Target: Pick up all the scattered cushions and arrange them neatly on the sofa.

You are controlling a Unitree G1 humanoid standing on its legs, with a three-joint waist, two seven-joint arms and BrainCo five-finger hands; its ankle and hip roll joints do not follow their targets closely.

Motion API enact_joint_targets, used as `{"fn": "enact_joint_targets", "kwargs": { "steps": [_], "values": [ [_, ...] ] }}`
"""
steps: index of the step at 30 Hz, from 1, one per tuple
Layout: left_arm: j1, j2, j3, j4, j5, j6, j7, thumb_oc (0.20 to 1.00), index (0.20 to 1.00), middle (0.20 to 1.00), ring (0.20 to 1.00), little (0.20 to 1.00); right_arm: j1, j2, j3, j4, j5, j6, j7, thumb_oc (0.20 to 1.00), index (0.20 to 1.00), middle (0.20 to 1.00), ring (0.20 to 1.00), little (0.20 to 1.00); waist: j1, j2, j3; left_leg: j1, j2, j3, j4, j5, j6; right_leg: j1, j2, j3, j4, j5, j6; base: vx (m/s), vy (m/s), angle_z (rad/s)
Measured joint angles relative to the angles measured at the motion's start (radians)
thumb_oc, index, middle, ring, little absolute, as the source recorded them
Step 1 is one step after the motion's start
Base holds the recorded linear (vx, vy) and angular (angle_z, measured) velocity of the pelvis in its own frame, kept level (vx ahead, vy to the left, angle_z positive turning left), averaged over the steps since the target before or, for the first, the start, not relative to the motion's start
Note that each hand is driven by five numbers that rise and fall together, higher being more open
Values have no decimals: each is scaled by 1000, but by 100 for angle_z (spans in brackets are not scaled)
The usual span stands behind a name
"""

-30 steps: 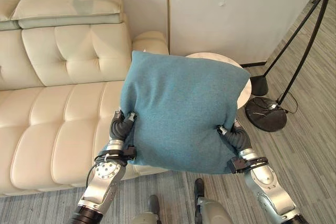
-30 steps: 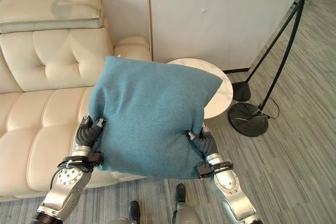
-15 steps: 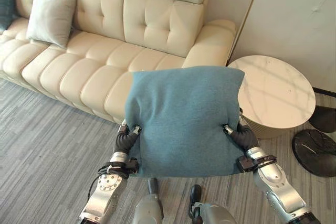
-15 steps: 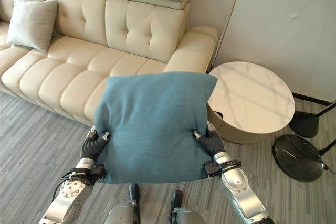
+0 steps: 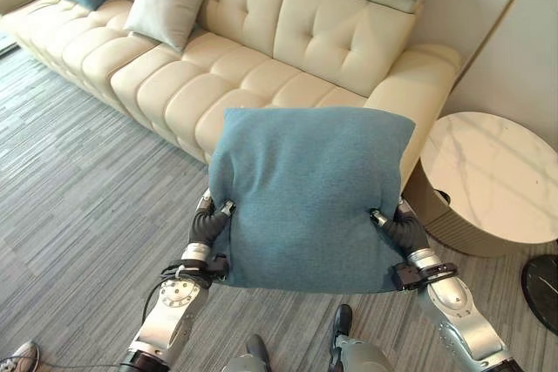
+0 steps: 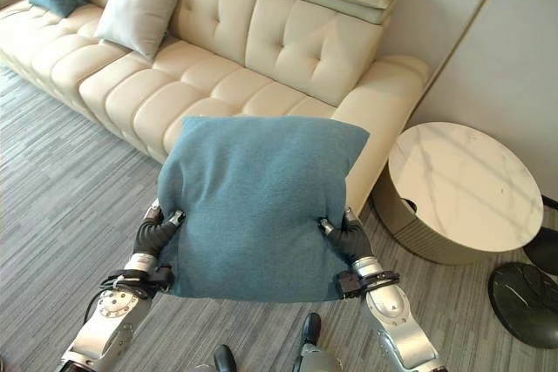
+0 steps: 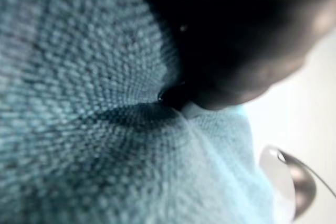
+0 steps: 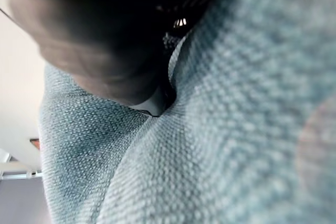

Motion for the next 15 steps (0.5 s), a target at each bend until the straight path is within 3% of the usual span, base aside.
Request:
{"fn": "enact_joint_targets", "kwargs": {
  "steps": [6,7,8,9,11,14,15],
  "values": [
    [-26,13,15,2,1,3,-4,200,200,200,200,200,-27,16,-1,1,-1,2,0,200,200,200,200,200,4,-40,-1,-49,-34,0,34,-27,39,-59,-49,33,51,18,21,85,207,3],
    [-37,5,13,26,1,3,-12,200,200,200,200,200,-28,14,-2,4,-1,2,0,200,200,200,200,200,-8,-31,4,-63,-42,-34,44,-61,57,-110,-72,74,171,-3,41,125,136,34],
    [-36,3,13,28,1,3,-13,200,200,200,200,200,-28,14,0,4,-1,2,0,200,200,200,200,200,-18,-24,5,-61,-43,-53,35,-47,64,-158,-81,109,250,-29,56,144,102,48],
    [-34,12,12,28,1,3,-14,200,200,200,200,200,-23,19,2,4,-1,3,0,200,200,200,200,200,-27,-26,5,-61,-44,-59,33,-27,68,-179,-72,140,269,-62,67,162,64,33],
    [-28,31,12,35,1,3,-18,200,200,200,200,200,-27,20,7,4,-1,4,3,200,200,200,200,200,-21,-40,8,-59,-56,-67,16,-23,74,-194,-34,155,224,-96,57,178,50,22],
    [-29,22,12,46,1,4,-24,200,200,200,200,200,-26,18,7,4,-1,4,9,200,200,200,200,200,-37,-36,15,-57,-68,-122,5,-28,88,-192,43,166,159,-88,44,161,26,51],
    [-30,19,12,48,1,4,-24,200,200,200,200,200,-26,15,7,4,-1,4,9,200,200,200,200,200,-49,-25,22,-54,-71,-141,-2,-18,74,-189,59,168,136,-75,33,155,12,69]
  ]
}}
